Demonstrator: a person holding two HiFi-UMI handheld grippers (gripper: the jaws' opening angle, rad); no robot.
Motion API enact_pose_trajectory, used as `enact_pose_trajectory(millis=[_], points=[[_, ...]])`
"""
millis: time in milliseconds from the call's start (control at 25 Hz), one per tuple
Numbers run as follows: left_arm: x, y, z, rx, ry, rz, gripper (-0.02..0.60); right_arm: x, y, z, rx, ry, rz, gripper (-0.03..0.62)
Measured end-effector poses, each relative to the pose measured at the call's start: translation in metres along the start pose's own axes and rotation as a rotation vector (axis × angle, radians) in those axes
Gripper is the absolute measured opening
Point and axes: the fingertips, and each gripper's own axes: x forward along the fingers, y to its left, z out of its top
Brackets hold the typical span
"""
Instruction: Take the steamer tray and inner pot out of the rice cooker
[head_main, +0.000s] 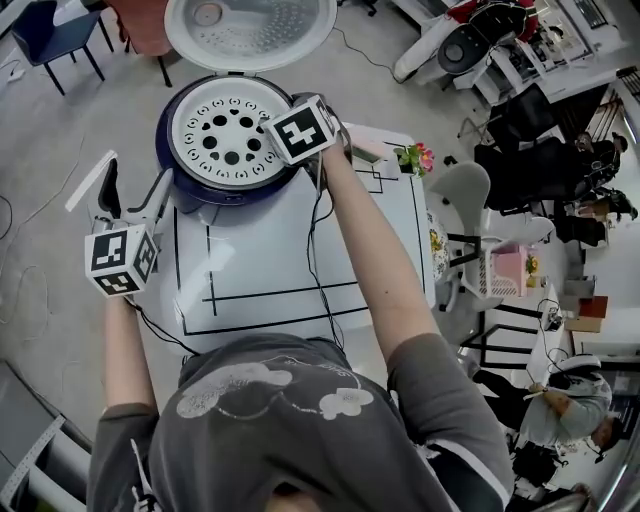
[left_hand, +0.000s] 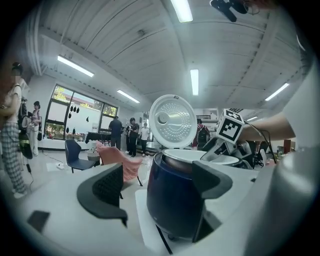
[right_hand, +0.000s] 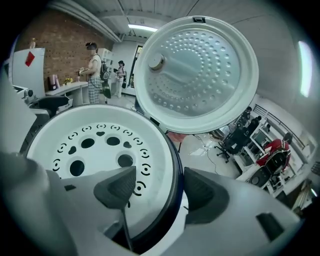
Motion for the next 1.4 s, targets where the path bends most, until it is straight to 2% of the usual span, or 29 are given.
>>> enact_pose_trajectory(millis=[80,160,280,320,480,560,760,880,960,1240,1400], points=[[0.0,-0.002,0.002,-0.005,-0.001,-0.001,0.428,-0.003,-0.006,-0.001,-0.001,0.009,-0.026,0.303],[0.0,-0.004,0.004,-0.01,0.001,-0.001,0.428,-0.006,-0.015,-0.003,-0.039,0.027,-0.076,0.171],[0.002,-0.001,0.005,-0.017,0.007,-0.004,0.428,-0.008,-0.019,0.003,-0.054,0.041,-0.088,0.156],[0.002,0.0,0.005,-0.018,0.007,-0.004,0.428,-0.01,-0.019,0.006,-0.047,0.04,-0.084,0.116],[-0.001,-0.005,0.007,-0.016,0.003,-0.003,0.428,-0.021,-0.02,0.011,-0.031,0.038,-0.063,0.107],[0.0,-0.004,0.01,-0.014,0.002,-0.004,0.428,-0.026,-0.023,0.019,-0.024,0.005,-0.062,0.102],[0.001,0.0,0.01,-0.018,-0.002,-0.005,0.428,-0.062,-0.04,0.058,-0.007,-0.216,-0.137,0.07],[-0.003,-0.007,0.007,-0.019,-0.009,-0.005,0.428,-0.086,-0.047,0.065,-0.004,-0.283,-0.156,0.061],[-0.004,-0.01,0.008,-0.019,-0.013,-0.008,0.428,-0.095,-0.05,0.068,0.01,-0.313,-0.149,0.06],[-0.006,-0.019,0.014,-0.013,-0.025,-0.024,0.428,-0.12,-0.054,0.074,0.162,-0.417,-0.078,0.052],[-0.007,-0.023,0.016,-0.011,-0.03,-0.035,0.428,-0.129,-0.042,0.082,0.144,-0.453,-0.042,0.052]])
